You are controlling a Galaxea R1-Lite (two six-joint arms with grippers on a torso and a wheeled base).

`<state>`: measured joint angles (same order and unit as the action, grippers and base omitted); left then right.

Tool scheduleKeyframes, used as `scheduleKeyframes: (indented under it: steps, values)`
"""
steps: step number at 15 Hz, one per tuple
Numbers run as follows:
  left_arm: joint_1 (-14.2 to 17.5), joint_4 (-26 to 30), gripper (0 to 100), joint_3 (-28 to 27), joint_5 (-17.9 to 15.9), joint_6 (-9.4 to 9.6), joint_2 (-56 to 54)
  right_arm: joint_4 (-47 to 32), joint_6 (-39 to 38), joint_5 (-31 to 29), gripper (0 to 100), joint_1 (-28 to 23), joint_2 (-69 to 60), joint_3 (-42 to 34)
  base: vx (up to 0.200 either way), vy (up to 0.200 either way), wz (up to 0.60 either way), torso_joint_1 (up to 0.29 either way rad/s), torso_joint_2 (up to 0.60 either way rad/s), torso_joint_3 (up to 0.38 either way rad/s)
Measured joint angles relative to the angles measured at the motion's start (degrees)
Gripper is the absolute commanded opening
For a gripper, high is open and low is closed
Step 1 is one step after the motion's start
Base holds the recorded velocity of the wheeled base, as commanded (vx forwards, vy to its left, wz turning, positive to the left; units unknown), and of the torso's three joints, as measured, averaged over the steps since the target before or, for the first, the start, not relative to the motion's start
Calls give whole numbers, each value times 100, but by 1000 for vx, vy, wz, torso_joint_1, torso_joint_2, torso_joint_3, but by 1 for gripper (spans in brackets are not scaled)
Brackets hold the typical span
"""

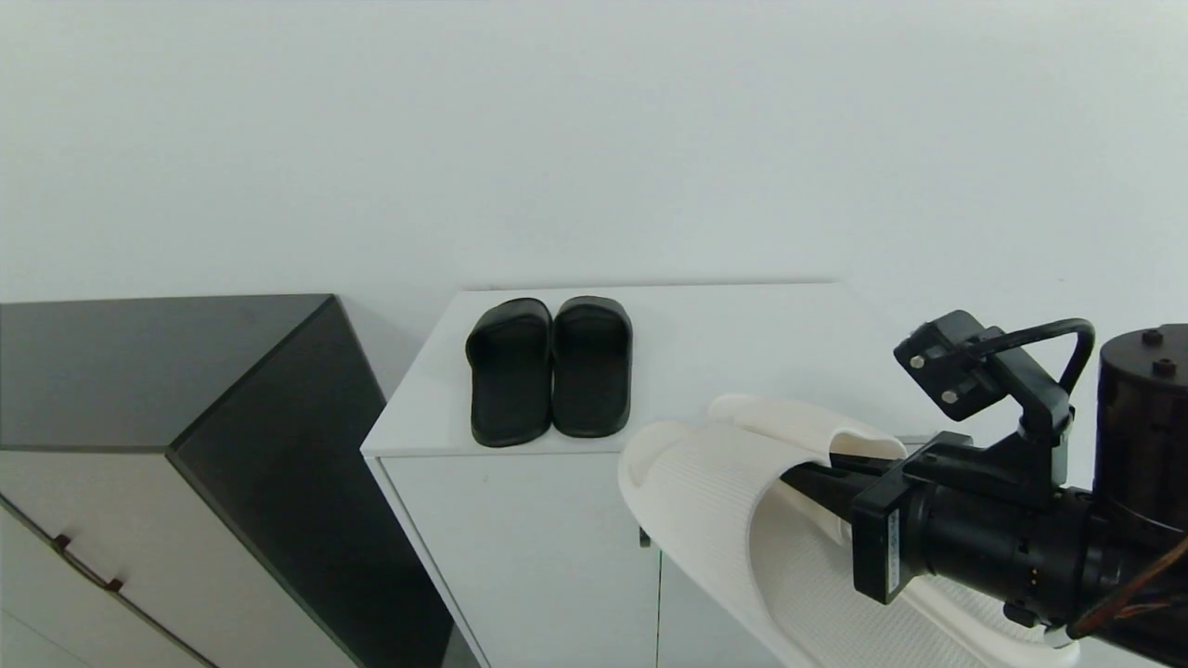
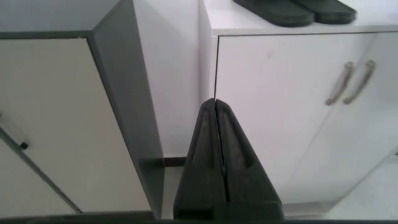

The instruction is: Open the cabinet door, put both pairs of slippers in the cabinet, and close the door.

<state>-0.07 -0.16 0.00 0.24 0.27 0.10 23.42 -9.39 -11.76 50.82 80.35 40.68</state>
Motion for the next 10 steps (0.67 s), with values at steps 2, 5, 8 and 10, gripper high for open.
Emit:
scheduleKeyframes:
  steps: [2, 5, 8, 10]
  values:
    - [-2, 2, 0, 0, 0, 0, 0, 0, 0, 11, 0, -9, -11, -28, 0, 0, 0, 0, 0, 0]
    - [0, 0, 0, 0, 0, -2, 0, 9, 11, 27, 0, -9, -30, -77, 0, 0, 0, 0, 0, 0]
    - [0, 0, 0, 0, -2, -6, 0, 4, 26, 27, 0, -11, -39, -107, 0, 0, 0, 0, 0, 0]
    - [-4, 2, 0, 0, 0, -5, 0, 1, 26, 24, 0, -11, -39, -122, 0, 0, 0, 0, 0, 0]
